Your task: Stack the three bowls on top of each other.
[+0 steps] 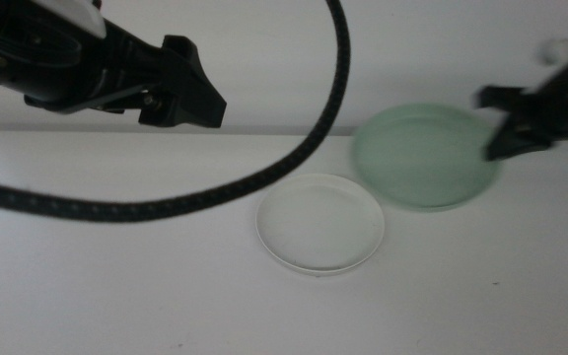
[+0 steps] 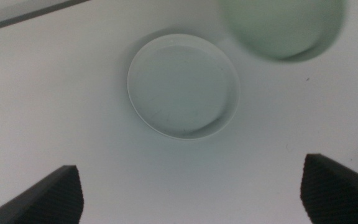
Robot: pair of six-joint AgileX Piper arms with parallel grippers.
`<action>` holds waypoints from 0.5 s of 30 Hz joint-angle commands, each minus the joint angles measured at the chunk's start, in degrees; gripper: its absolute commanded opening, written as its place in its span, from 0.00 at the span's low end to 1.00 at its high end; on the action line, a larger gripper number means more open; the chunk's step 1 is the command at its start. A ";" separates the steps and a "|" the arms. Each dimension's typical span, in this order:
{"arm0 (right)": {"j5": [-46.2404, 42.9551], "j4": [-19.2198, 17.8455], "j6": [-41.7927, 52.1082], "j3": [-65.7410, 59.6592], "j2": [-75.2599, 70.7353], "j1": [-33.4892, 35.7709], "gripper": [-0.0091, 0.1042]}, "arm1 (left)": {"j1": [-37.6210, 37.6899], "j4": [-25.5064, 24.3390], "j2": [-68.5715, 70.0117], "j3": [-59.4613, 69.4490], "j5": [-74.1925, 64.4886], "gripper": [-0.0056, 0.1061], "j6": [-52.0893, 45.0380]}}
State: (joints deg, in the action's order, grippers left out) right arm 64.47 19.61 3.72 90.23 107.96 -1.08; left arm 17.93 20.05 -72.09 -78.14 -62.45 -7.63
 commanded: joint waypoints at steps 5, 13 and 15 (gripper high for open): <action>1.72 0.23 -1.84 9.11 10.88 7.75 0.06 | 0.43 0.31 0.08 0.03 0.59 0.89 0.19; 1.72 0.12 -2.42 11.57 15.48 12.50 0.06 | 0.43 0.31 0.08 0.03 0.59 0.89 0.19; 1.62 -0.14 -2.42 11.57 15.79 13.13 0.06 | 0.43 0.31 0.08 0.03 0.59 0.89 0.19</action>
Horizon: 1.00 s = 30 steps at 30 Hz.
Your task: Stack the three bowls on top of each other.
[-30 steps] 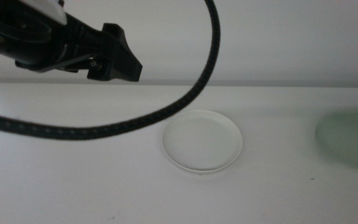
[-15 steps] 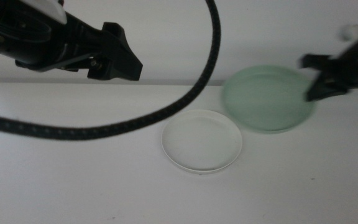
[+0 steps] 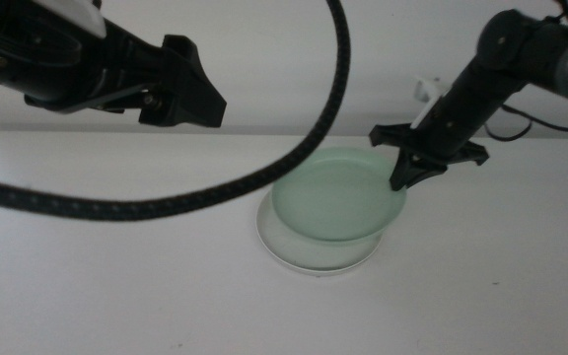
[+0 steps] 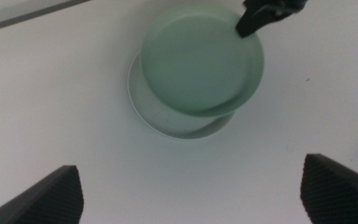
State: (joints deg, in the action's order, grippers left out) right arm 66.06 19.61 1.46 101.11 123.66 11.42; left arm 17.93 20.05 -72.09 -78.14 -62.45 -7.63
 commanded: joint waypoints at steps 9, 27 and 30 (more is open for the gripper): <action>-0.85 -1.11 -0.57 0.69 0.58 1.20 0.06 | 0.43 0.31 0.08 0.03 0.47 0.89 0.19; -0.02 1.46 2.62 0.69 2.25 1.20 0.07 | 0.43 -0.43 0.08 0.03 0.47 0.89 0.19; -0.02 1.97 2.73 0.69 2.25 1.20 0.07 | 0.43 -0.85 0.08 0.03 0.47 0.89 0.19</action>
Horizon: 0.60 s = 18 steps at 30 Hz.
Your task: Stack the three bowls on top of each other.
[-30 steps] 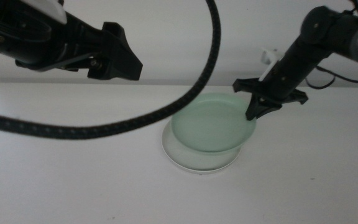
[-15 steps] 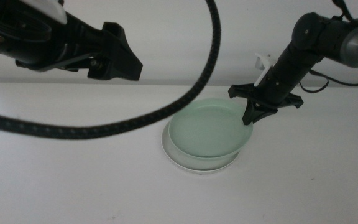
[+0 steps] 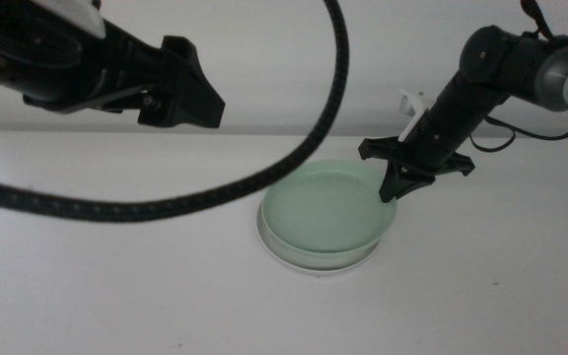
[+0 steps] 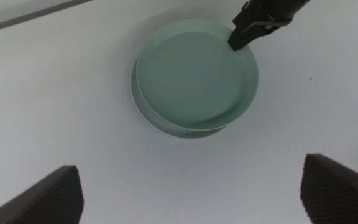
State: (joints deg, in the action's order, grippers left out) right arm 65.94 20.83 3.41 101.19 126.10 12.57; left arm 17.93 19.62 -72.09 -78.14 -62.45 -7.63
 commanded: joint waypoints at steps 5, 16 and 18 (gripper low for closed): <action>-0.13 0.88 1.06 0.61 -0.19 0.19 0.07 | 0.43 -0.38 0.08 0.03 0.47 0.89 0.19; -2.72 -1.87 0.90 0.61 -0.19 1.91 0.07 | 0.43 -0.38 0.08 0.03 0.60 0.89 0.19; -2.48 -2.79 0.51 0.61 -0.19 1.91 0.07 | 0.43 -0.38 0.08 0.03 0.60 0.89 0.19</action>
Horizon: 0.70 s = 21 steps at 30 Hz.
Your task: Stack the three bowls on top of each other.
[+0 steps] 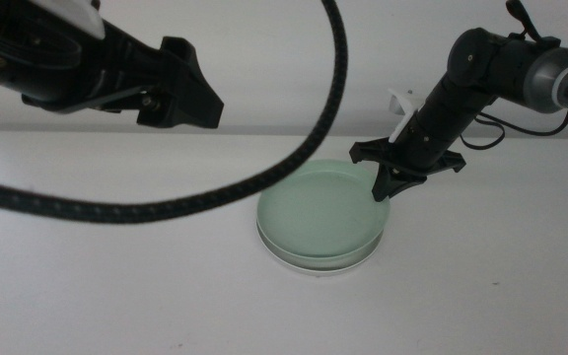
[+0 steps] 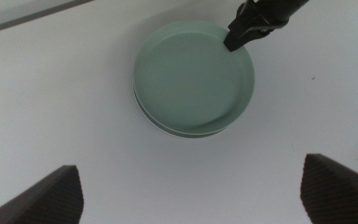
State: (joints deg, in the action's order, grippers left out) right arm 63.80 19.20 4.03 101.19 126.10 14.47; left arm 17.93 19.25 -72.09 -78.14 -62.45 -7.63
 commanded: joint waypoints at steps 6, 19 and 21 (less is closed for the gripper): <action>0.11 -1.16 -0.11 0.61 -0.19 0.01 0.07 | 0.43 -0.01 0.08 0.03 0.60 0.89 0.19; -0.62 3.97 1.99 0.84 -2.89 -0.66 0.83 | 0.43 -0.01 0.08 0.03 0.60 0.89 0.19; -0.52 4.35 2.06 0.84 -5.72 -1.50 0.90 | 0.43 -0.01 0.08 0.03 0.60 0.89 0.19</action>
State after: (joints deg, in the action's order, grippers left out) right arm 63.69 22.74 5.10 101.19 123.41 13.98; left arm 17.93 19.14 -72.09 -78.14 -62.45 -7.63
